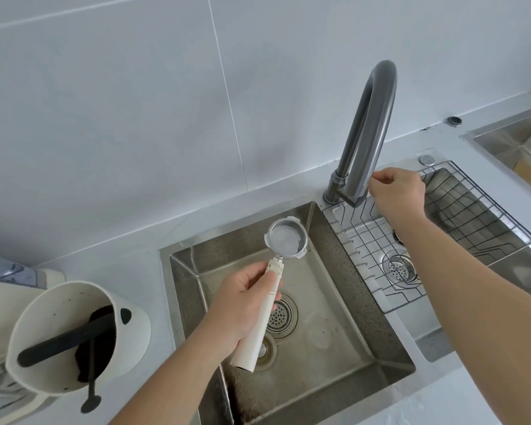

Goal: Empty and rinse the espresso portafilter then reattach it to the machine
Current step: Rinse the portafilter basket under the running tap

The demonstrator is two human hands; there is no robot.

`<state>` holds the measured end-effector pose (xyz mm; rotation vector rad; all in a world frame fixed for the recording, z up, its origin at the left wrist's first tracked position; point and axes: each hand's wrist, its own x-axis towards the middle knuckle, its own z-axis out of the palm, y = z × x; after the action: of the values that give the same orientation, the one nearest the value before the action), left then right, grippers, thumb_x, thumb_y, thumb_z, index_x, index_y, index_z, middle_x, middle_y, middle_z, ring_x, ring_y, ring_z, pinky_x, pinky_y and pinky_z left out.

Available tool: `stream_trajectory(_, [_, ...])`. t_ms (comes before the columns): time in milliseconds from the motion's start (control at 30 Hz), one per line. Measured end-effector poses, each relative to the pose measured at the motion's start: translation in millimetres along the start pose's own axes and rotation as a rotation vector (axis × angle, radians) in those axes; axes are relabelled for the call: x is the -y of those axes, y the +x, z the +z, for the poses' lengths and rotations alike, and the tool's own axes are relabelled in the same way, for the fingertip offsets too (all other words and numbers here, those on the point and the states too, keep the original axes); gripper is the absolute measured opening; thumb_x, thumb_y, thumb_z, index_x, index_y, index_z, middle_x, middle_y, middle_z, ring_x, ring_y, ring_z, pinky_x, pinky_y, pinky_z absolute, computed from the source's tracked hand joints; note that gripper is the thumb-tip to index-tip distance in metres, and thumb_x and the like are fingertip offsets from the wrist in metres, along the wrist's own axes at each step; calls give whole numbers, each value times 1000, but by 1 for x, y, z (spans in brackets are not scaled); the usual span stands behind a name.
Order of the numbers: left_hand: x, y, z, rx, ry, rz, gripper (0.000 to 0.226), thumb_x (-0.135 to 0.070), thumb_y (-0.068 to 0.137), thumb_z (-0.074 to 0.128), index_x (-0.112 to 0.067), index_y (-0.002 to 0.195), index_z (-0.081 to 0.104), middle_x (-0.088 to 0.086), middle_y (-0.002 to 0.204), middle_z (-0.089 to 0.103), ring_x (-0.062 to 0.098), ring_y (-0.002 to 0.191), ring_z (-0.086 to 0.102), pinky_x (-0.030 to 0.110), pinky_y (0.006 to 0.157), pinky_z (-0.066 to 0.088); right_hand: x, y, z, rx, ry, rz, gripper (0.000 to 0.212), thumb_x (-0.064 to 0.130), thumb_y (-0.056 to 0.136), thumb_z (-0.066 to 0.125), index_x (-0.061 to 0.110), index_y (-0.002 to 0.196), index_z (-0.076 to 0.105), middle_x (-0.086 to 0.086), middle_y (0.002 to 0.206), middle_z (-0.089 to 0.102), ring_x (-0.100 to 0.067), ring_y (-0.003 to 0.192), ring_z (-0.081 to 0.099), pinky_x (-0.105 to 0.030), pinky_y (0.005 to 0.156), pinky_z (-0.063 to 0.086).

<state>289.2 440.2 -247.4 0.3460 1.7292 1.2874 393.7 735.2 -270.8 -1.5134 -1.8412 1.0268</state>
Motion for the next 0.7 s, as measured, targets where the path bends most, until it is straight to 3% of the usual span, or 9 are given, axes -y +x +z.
stream_trajectory(100, [4,-7,-3,-5,-8,3,15,-28,93,63,-32,92,77,11,90,74,20,75,68,46,76,58,1,-1,-1,2,-16,-4,22,24,88,67,13,103,77,-4,93,75,-8,62,56,-21,61,45])
stream_trajectory(267, [7,-21,-6,-46,-43,-16,15,-27,93,63,-23,86,76,8,81,71,23,72,64,47,75,56,6,-5,-2,36,-56,-5,23,25,89,65,12,105,76,-4,94,75,-18,73,61,-28,68,49])
stream_trajectory(433, [5,-38,-11,-89,-112,-71,13,-28,91,65,-23,90,78,7,86,74,19,73,68,39,67,58,15,-14,-17,150,-51,74,37,20,90,60,17,127,67,-2,117,71,-9,63,55,-24,62,46])
stream_trajectory(567, [4,-53,-14,-119,-181,-81,13,-25,90,67,-20,83,77,11,89,76,21,73,69,36,66,56,23,-44,-25,224,-66,66,42,20,92,60,16,134,61,2,99,65,-15,68,56,-34,73,54])
stream_trajectory(667, [5,-64,-17,-132,-212,-105,16,-25,89,68,-21,77,77,11,86,76,25,75,65,33,62,54,28,-75,-28,297,-33,80,34,23,92,64,16,125,67,2,76,62,-12,58,49,-25,56,45])
stream_trajectory(700, [5,-68,-18,-133,-217,-107,16,-26,88,68,-20,76,77,11,85,76,25,74,64,32,61,53,30,-88,-28,329,-21,88,31,25,92,65,16,121,69,2,74,63,-12,57,49,-24,57,44])
